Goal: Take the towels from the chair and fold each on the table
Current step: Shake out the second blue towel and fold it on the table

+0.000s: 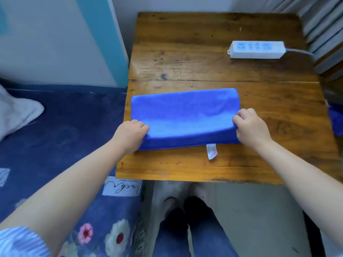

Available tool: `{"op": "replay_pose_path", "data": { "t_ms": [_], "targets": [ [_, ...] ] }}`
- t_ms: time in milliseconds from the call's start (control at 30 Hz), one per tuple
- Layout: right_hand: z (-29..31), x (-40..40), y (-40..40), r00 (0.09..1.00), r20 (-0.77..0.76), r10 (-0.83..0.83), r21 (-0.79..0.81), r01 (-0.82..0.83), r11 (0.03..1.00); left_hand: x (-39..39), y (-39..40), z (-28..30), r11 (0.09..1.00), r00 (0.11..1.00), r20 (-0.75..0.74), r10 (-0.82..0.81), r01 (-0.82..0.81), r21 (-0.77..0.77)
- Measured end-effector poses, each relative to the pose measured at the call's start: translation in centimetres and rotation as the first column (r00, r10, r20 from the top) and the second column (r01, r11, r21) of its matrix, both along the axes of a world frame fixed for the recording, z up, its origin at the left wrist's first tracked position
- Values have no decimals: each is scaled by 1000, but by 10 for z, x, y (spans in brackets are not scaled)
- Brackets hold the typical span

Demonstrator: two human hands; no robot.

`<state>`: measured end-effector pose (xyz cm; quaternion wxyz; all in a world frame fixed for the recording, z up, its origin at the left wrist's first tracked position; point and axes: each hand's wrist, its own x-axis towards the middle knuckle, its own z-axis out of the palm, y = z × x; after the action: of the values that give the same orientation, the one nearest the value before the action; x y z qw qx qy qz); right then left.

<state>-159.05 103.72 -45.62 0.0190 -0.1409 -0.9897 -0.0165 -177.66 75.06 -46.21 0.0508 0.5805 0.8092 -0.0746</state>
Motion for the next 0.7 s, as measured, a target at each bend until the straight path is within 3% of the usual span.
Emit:
{"op": "replay_pose_path", "data": {
  "t_ms": [167, 233, 333, 433, 600, 700],
  "targets": [
    [-8, 16, -8, 999, 37, 29, 102, -33, 994, 16, -2, -2, 925, 979, -56, 194, -202, -322],
    [-10, 21, -8, 999, 22, 39, 122, -41, 992, 21, -5, -1, 927, 980, -41, 196, -199, -319],
    [-11, 25, -8, 999, -5, 46, 127, -45, 991, 24, -5, -2, 973, 989, -104, 101, -120, -198],
    [-17, 27, -9, 997, 2, 78, 142, -77, 987, 30, -4, -7, 896, 985, -66, 159, -172, -410],
    [-29, 31, -14, 995, 58, 75, 139, -83, 987, 37, -4, -16, 872, 980, -43, 195, -193, -450],
    [-40, 32, -16, 995, -15, 99, 187, -94, 978, 39, -2, -17, 874, 977, -50, 206, -207, -441]
  ]
}}
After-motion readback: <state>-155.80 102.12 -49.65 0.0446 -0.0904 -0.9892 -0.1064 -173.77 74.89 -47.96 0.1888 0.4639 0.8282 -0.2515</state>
